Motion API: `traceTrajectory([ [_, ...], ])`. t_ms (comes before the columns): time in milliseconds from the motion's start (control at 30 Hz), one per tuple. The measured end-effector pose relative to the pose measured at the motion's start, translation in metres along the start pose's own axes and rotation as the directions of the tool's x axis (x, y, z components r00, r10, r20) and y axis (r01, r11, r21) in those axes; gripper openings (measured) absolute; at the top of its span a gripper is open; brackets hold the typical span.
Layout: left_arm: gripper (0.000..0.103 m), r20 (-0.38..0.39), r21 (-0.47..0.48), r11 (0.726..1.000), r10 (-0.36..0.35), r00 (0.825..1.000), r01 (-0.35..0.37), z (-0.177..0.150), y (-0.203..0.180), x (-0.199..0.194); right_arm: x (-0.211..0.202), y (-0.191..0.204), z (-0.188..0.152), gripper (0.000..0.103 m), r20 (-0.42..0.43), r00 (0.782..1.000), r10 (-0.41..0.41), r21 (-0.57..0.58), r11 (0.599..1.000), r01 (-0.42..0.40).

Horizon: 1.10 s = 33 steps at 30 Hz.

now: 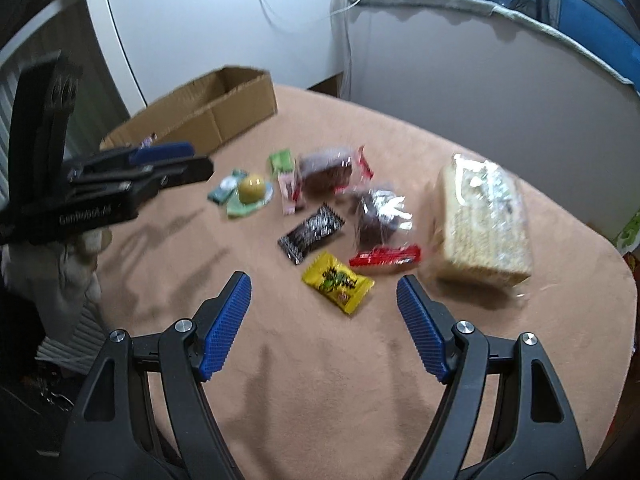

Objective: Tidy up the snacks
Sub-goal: 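Move both open tools back over the snack pile, then grasp the yellow candy packet with the right tool while the left tool grasps a round yellow candy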

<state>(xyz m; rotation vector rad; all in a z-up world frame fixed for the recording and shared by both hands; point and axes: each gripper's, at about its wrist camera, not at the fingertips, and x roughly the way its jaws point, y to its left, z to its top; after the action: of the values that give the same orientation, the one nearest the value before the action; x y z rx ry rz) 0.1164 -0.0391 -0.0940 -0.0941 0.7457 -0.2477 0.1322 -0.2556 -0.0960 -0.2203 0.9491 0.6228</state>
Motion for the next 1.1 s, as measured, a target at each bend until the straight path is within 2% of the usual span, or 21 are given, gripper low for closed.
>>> traceTrajectory([
  [67, 0.041, -0.016, 0.006, 1.000, -0.007, 1.000, 0.007, -0.001, -0.002, 0.007, 0.008, -0.001, -0.003, 0.078, -0.014, 1.000, 0.005, -0.004, 1.000, -0.005],
  [200, 0.037, -0.047, 0.018, 1.000, -0.008, 0.999, 0.008, -0.001, -0.006, 0.024, 0.018, -0.006, -0.004, 0.067, -0.028, 0.999, 0.030, 0.000, 1.000, -0.030],
  [433, 0.037, -0.088, 0.042, 0.999, 0.022, 0.996, -0.018, -0.001, -0.008, 0.046, 0.035, -0.011, -0.002, 0.065, -0.055, 0.998, 0.044, 0.005, 0.999, -0.044],
  [667, 0.030, -0.118, 0.039, 0.999, 0.033, 0.992, -0.028, -0.001, -0.004, 0.059, 0.050, -0.009, 0.003, 0.065, -0.075, 0.997, 0.030, -0.027, 0.999, -0.032],
  [867, 0.024, -0.139, 0.026, 0.999, 0.024, 0.990, -0.020, 0.000, 0.000, 0.065, 0.057, -0.011, 0.007, 0.056, -0.081, 0.997, 0.016, -0.036, 0.999, -0.019],
  [1100, 0.023, -0.140, 0.051, 0.998, 0.031, 0.990, -0.024, -0.002, -0.004, 0.063, 0.052, -0.001, 0.001, 0.036, -0.101, 0.995, 0.001, -0.089, 0.996, -0.009],
])
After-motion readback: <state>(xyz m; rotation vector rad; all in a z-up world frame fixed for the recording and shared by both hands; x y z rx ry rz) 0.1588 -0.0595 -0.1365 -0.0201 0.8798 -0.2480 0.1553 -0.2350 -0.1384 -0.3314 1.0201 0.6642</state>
